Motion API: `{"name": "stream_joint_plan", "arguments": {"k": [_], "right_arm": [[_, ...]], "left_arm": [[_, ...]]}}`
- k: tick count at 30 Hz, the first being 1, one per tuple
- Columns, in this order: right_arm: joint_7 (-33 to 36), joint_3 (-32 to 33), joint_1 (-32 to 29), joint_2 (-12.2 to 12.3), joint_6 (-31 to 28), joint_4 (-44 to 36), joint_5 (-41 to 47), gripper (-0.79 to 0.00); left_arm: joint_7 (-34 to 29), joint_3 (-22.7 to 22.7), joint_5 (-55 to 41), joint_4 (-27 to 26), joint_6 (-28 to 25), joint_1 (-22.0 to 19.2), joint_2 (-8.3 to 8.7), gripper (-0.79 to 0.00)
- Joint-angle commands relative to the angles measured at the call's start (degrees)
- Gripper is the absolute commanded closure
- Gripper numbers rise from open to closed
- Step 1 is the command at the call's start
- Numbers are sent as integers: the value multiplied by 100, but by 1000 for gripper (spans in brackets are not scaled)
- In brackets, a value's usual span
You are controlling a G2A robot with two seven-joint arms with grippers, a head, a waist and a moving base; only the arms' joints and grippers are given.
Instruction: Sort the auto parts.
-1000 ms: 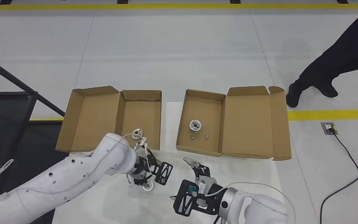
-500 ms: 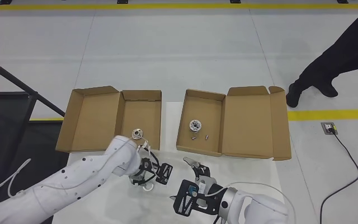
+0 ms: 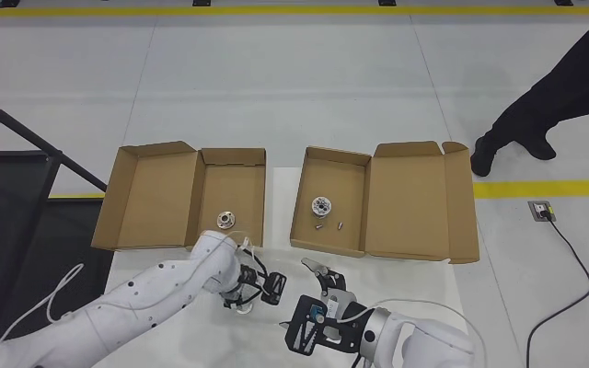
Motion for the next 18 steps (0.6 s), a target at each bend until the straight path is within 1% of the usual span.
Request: {"name": "stream_joint_plan", "arguments": {"k": [1, 2, 3, 4, 5, 12, 18], "right_arm": [[1, 0, 0, 0, 1, 0, 0, -785], [1, 0, 0, 0, 1, 0, 0, -785], [1, 0, 0, 0, 1, 0, 0, -785], [1, 0, 0, 0, 1, 0, 0, -785], [1, 0, 0, 0, 1, 0, 0, -785], [1, 0, 0, 0, 1, 0, 0, -785], [1, 0, 0, 0, 1, 0, 0, -785]], "left_arm": [[58, -3, 74, 79, 19, 13, -67, -576], [77, -3, 112, 110, 31, 21, -98, -566], [86, -2, 154, 139, 42, 30, -129, -474], [66, 1, 217, 174, 40, 44, -158, -431], [66, -1, 258, 212, 59, 59, -186, -413], [121, -6, 392, 460, 0, 162, -350, -388], [178, -50, 454, 621, -49, 218, -445, -366]]}}
